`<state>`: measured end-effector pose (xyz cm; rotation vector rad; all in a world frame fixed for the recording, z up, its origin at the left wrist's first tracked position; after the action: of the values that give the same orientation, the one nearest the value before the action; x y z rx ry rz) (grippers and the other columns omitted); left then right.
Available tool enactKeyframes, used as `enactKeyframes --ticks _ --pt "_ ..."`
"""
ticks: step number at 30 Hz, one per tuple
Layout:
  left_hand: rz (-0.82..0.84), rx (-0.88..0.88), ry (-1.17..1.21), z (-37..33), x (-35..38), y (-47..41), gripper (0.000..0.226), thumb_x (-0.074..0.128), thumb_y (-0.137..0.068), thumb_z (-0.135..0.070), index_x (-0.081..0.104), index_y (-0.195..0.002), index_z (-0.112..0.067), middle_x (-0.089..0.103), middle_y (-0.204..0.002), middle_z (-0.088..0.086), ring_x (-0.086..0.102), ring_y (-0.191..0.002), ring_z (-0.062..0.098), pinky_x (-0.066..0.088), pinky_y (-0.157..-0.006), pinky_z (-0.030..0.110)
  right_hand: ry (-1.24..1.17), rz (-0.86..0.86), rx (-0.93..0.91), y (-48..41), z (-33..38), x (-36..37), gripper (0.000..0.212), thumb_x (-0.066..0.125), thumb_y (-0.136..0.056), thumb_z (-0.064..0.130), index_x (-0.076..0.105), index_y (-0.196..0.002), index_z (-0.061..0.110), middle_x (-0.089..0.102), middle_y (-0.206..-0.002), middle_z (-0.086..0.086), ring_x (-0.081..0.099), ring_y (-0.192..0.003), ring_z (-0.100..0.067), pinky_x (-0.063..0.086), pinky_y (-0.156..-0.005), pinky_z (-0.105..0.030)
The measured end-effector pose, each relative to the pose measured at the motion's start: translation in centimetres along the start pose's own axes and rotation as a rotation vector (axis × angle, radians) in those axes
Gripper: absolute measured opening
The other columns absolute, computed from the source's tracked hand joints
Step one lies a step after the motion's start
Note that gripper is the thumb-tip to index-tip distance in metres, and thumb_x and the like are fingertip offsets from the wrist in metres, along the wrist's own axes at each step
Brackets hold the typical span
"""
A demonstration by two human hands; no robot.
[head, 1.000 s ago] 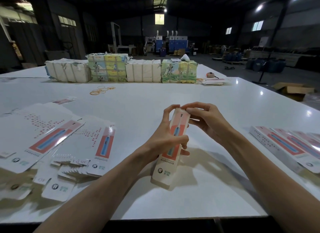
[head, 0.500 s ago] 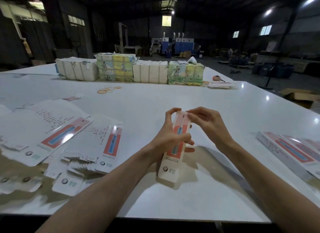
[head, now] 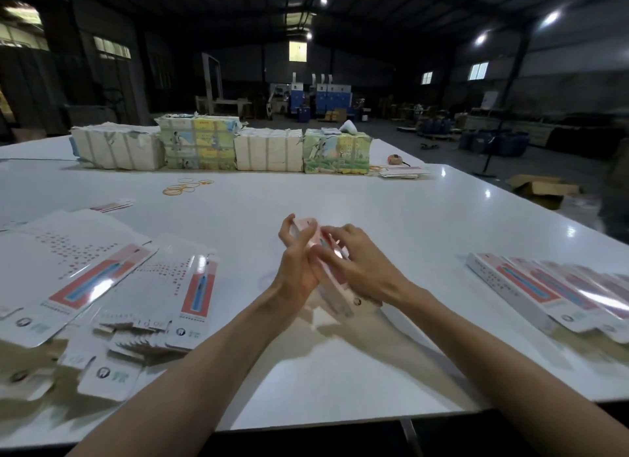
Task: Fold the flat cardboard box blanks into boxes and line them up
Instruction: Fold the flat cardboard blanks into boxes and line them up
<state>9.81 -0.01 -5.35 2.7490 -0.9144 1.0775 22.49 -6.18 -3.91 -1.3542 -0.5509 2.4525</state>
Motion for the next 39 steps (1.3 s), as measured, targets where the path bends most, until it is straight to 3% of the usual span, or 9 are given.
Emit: enactKeyframes --ticks 3,6,9,13,18,25,30,35,39 --pt "0.066 -0.072 -0.08 0.3 0.1 0.2 0.09 0.073 -0.085 -0.06 0.027 -0.161 -0.044 0.047 -0.157 0.011 0.061 -0.132 0.035 0.061 -0.089 0.048 0.146 0.058 -0.005 1.1 0.4 0.0 0.069 0.058 -0.096 0.065 0.042 -0.149 0.023 0.051 -0.121 0.0 0.05 -0.107 -0.014 0.051 -0.092 -0.03" --pt "0.102 -0.129 -0.325 0.5 0.1 0.7 0.095 0.07 -0.079 -0.073 0.022 -0.159 -0.054 0.06 -0.143 -0.001 0.07 -0.12 0.03 0.064 -0.086 0.04 0.153 -0.023 0.05 2.5 -0.4 -1.8 0.053 0.061 -0.102 0.046 0.045 -0.144 0.018 0.056 -0.128 -0.005 0.061 -0.105 -0.02 0.057 -0.089 -0.033" --pt "0.146 -0.151 -0.522 0.8 -0.2 0.9 0.059 0.064 -0.096 -0.058 0.042 -0.148 -0.043 0.078 -0.118 0.003 0.077 -0.105 0.026 0.064 -0.085 0.037 0.25 -0.067 0.212 4.3 -2.6 -4.8 0.05 0.068 -0.099 0.034 0.047 -0.14 0.016 0.059 -0.14 -0.012 0.066 -0.108 -0.026 0.061 -0.085 -0.036" --pt "0.308 -0.108 -0.647 1.1 -0.4 1.4 0.025 0.062 -0.107 -0.024 0.069 -0.131 -0.023 0.076 -0.105 0.017 0.076 -0.096 0.03 0.063 -0.084 0.037 0.424 -0.069 0.426 7.4 -6.4 -8.7 0.04 0.067 -0.099 0.036 0.05 -0.13 0.02 0.062 -0.131 -0.006 0.063 -0.102 -0.02 0.056 -0.084 -0.035" --pt "0.385 -0.099 -0.76 1.6 -0.4 1.5 0.024 0.06 -0.105 -0.01 0.077 -0.119 -0.02 0.074 -0.096 0.013 0.071 -0.089 0.022 0.062 -0.09 0.038 0.799 -0.033 0.529 11.1 -9.9 -10.7 0.038 0.05 -0.106 0.019 0.047 -0.143 0.014 0.054 -0.143 -0.006 0.05 -0.13 -0.026 0.043 -0.109 -0.04" --pt "0.415 -0.11 -0.819 1.9 -0.4 1.3 0.026 0.057 -0.106 -0.007 0.078 -0.117 -0.017 0.075 -0.096 0.012 0.071 -0.09 0.019 0.058 -0.084 0.026 0.892 -0.073 0.605 13.9 -11.3 -13.3 0.043 0.063 -0.102 0.022 0.047 -0.142 0.016 0.056 -0.143 -0.005 0.059 -0.124 -0.022 0.047 -0.109 -0.039" --pt "0.416 -0.117 -0.837 2.0 -0.4 1.3 0.027 0.056 -0.106 -0.007 0.079 -0.116 -0.018 0.076 -0.096 0.01 0.071 -0.089 0.018 0.058 -0.086 0.027 0.99 -0.022 0.655 12.7 -10.4 -13.8 0.059 0.068 -0.098 0.025 0.039 -0.148 0.016 0.05 -0.15 -0.005 0.049 -0.137 -0.025 0.036 -0.122 -0.042" --pt "0.409 -0.108 -0.847 1.8 -0.4 1.4 0.026 0.055 -0.106 -0.009 0.077 -0.117 -0.018 0.076 -0.096 0.007 0.07 -0.087 0.017 0.058 -0.084 0.027 0.874 -0.097 0.35 5.2 -5.6 -9.6 0.031 0.059 -0.101 0.018 0.054 -0.132 0.015 0.065 -0.126 -0.006 0.061 -0.112 -0.026 0.051 -0.093 -0.039" --pt "0.31 -0.075 -0.89 1.3 -0.5 1.5 0.019 0.054 -0.109 -0.032 0.071 -0.119 -0.03 0.075 -0.089 0.0 0.054 -0.061 0.012 0.046 -0.059 0.021 0.661 -0.136 0.187 1.2 -2.2 -4.5 0.009 0.052 -0.102 0.018 0.06 -0.103 0.015 0.068 -0.086 -0.002 0.065 -0.072 -0.025 0.058 -0.067 -0.038"
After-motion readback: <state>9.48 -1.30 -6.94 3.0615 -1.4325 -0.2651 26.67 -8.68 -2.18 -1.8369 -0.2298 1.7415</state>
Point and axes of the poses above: each hand's wrist, its own y-axis away from the middle knuckle, its own x-axis out of the palm, z = x × y, the point moved 2 cm from there along -y, towards the middle knuckle
